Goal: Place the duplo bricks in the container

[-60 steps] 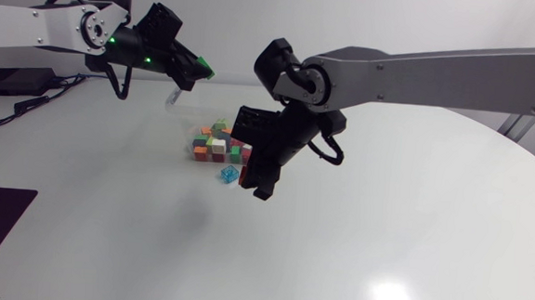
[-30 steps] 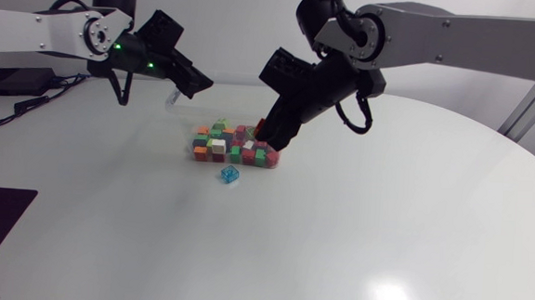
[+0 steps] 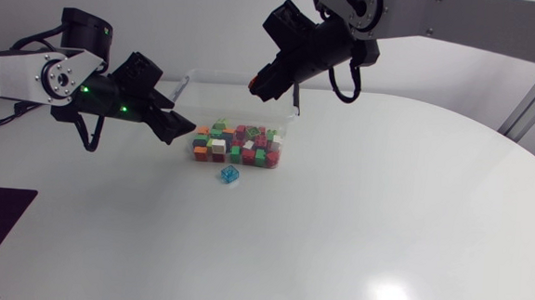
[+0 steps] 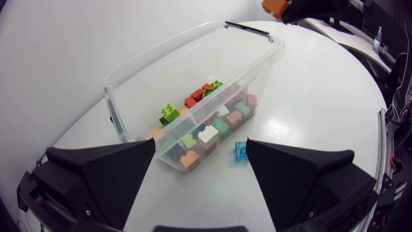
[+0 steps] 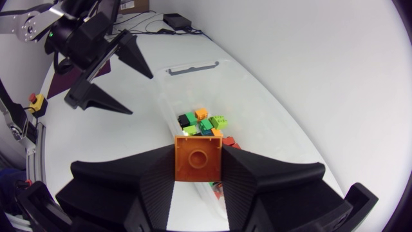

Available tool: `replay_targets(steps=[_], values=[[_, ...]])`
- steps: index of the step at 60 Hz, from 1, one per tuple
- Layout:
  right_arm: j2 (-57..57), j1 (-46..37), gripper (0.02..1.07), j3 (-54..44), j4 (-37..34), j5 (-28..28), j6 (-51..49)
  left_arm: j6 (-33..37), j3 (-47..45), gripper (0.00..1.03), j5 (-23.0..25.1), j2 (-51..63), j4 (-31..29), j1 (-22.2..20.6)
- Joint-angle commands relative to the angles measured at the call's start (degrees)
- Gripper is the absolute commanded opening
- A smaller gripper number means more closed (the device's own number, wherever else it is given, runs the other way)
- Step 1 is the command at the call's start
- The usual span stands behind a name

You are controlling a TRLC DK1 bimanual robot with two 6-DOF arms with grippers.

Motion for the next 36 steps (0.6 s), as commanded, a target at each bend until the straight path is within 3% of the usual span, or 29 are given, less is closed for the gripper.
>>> replay_targets(steps=[1,30,34,36], values=[[3.5,-1.1,0.31,3.3,0.9,0.1,2.4,0.7,-1.9,0.98,1.0,1.1,0.2,-0.8],[15.3,-2.2,0.32,14.7,7.7,1.3,8.5,2.2,-4.4,0.98,1.5,10.4,1.4,-5.5],[17.2,-2.2,0.46,16.5,8.3,1.7,9.2,2.0,-4.6,0.98,1.5,11.2,2.1,-5.9],[18.1,-2.1,0.69,17.7,8.3,1.9,9.6,1.7,-4.7,0.98,1.4,11.8,2.6,-6.4]])
